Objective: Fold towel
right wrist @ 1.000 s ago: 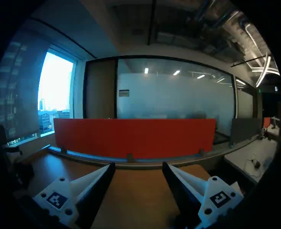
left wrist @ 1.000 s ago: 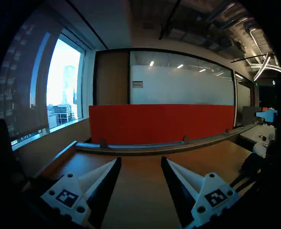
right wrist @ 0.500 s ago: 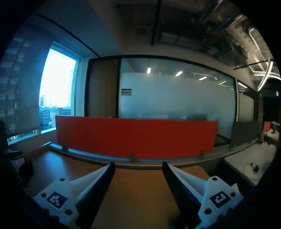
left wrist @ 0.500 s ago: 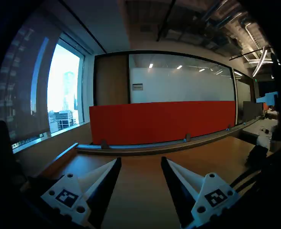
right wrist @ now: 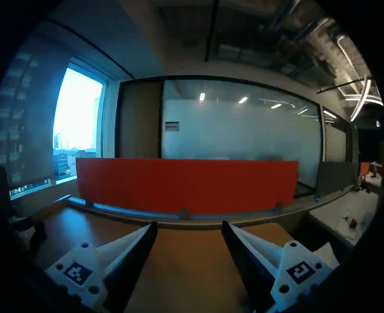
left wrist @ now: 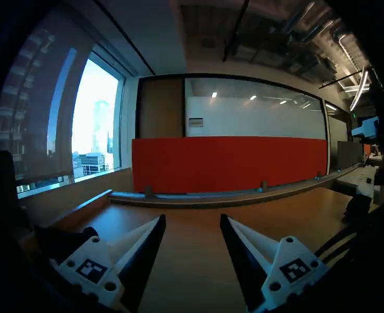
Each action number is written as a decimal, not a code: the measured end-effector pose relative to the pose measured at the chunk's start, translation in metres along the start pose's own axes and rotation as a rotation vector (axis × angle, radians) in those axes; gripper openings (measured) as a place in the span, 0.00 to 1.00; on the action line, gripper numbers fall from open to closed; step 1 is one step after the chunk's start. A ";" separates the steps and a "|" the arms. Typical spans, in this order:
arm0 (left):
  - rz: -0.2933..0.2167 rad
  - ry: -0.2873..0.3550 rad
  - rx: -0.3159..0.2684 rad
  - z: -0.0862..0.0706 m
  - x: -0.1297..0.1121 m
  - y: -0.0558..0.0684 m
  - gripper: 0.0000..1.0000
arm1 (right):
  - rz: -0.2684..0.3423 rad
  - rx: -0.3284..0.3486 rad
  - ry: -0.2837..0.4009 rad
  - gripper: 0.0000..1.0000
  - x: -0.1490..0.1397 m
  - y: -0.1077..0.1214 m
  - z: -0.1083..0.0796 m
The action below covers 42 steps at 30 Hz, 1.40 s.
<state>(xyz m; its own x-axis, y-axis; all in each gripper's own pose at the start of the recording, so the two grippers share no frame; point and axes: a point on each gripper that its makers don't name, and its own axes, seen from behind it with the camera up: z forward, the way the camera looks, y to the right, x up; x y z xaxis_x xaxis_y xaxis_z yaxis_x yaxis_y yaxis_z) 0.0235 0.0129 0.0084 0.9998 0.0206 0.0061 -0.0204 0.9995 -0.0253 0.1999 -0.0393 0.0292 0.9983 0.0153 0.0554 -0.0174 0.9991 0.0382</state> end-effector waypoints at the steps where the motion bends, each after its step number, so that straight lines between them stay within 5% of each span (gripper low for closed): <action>1: -0.002 0.001 0.002 -0.001 -0.005 -0.001 0.76 | -0.002 0.001 -0.001 0.95 -0.003 -0.002 0.001; 18: -0.011 0.025 0.018 -0.009 -0.061 -0.012 0.76 | -0.032 0.028 -0.018 0.95 -0.054 -0.028 0.011; 42: -0.046 0.018 0.045 -0.014 -0.092 -0.020 0.76 | -0.046 0.037 -0.029 0.95 -0.073 -0.032 0.013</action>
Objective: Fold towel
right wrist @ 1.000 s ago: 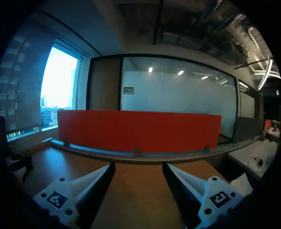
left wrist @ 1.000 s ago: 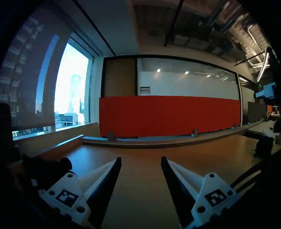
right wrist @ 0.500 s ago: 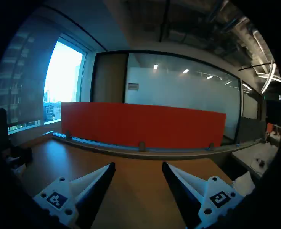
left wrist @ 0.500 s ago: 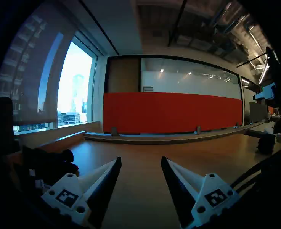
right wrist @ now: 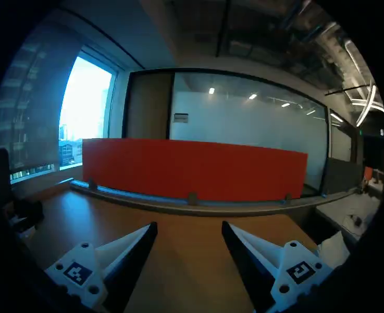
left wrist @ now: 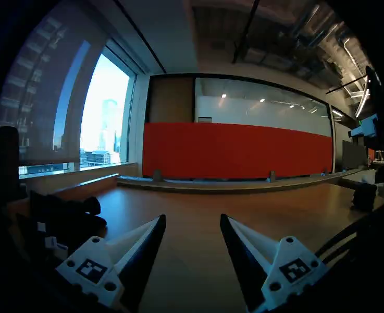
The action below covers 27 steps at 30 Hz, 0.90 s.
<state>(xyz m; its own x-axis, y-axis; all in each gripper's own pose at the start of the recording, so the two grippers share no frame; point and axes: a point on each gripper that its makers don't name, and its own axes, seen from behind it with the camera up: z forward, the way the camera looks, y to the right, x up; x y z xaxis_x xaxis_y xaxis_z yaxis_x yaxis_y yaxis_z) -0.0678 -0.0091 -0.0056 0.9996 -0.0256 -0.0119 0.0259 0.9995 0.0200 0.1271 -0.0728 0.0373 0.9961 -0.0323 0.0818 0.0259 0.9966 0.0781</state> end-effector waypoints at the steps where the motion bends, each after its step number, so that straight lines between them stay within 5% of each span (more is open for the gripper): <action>1: 0.005 0.000 0.001 0.000 0.000 0.000 0.76 | 0.000 -0.001 0.000 0.95 0.000 0.001 0.000; 22: 0.039 0.000 -0.001 0.002 -0.003 0.003 0.76 | 0.023 -0.015 0.018 0.95 0.004 0.019 -0.003; 27: 0.040 0.000 -0.001 0.002 -0.004 0.003 0.83 | 0.032 -0.023 0.046 0.95 0.012 0.030 -0.007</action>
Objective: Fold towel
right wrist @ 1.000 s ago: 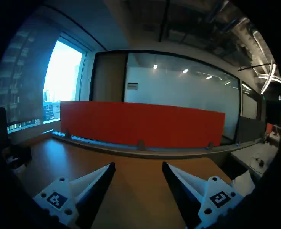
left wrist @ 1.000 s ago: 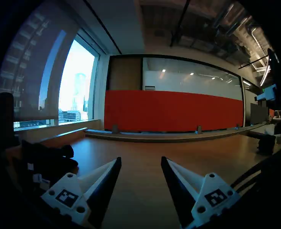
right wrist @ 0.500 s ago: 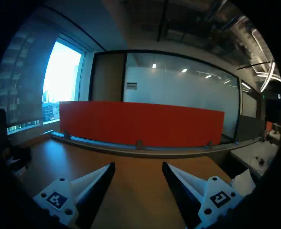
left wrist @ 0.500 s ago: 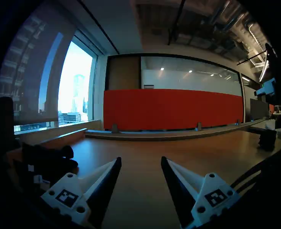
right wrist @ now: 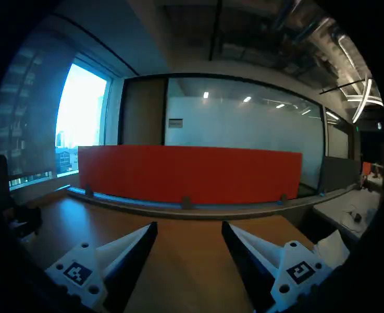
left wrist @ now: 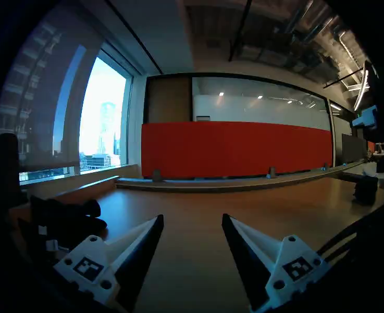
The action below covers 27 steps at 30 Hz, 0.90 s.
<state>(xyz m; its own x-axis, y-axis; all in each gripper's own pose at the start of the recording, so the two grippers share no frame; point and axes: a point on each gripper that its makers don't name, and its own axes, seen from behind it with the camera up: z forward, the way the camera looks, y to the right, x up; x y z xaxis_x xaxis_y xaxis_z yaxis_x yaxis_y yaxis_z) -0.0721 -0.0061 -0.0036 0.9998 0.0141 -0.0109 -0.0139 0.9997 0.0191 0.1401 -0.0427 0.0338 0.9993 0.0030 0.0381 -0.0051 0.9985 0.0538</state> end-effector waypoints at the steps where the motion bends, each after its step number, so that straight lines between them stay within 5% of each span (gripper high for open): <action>1: 0.000 0.000 0.000 0.000 0.000 0.000 0.84 | 0.001 -0.006 0.007 0.95 0.002 0.004 0.000; 12: -0.001 0.000 0.000 0.000 -0.002 0.001 0.84 | 0.008 -0.052 0.063 0.95 0.000 0.043 -0.003; 27: -0.001 0.001 0.000 0.001 -0.003 0.001 0.84 | 0.004 -0.058 0.089 0.95 -0.052 0.052 -0.009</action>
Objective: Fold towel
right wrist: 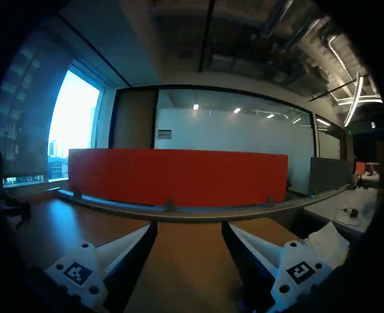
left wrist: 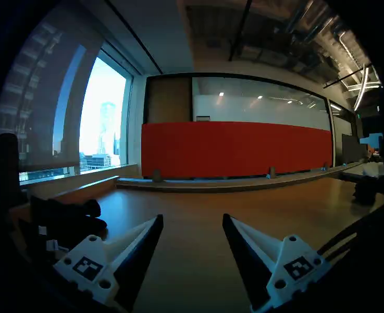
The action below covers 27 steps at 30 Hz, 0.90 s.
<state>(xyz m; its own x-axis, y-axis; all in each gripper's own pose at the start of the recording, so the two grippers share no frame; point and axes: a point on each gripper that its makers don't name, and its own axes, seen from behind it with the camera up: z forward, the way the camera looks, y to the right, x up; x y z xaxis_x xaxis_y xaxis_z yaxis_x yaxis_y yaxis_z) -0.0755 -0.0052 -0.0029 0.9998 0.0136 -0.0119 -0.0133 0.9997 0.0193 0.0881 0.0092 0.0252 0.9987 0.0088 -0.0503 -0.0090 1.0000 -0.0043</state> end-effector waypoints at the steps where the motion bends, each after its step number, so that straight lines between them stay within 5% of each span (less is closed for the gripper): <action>1: 0.000 0.000 0.000 0.000 0.000 0.000 0.84 | 0.004 0.001 -0.001 0.95 -0.004 0.000 -0.001; 12: 0.000 0.000 0.000 0.000 0.000 0.001 0.84 | 0.036 -0.029 -0.009 0.95 -0.048 0.009 -0.005; 27: 0.000 0.000 0.000 -0.001 0.000 0.001 0.84 | 0.004 -0.012 -0.015 0.95 -0.089 0.007 -0.014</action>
<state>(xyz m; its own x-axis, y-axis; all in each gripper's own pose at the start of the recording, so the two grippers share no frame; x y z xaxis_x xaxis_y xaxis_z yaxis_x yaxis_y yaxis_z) -0.0760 -0.0042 -0.0035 0.9998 0.0132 -0.0120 -0.0130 0.9997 0.0195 -0.0016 0.0153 0.0155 0.9993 0.0133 -0.0358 -0.0139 0.9998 -0.0158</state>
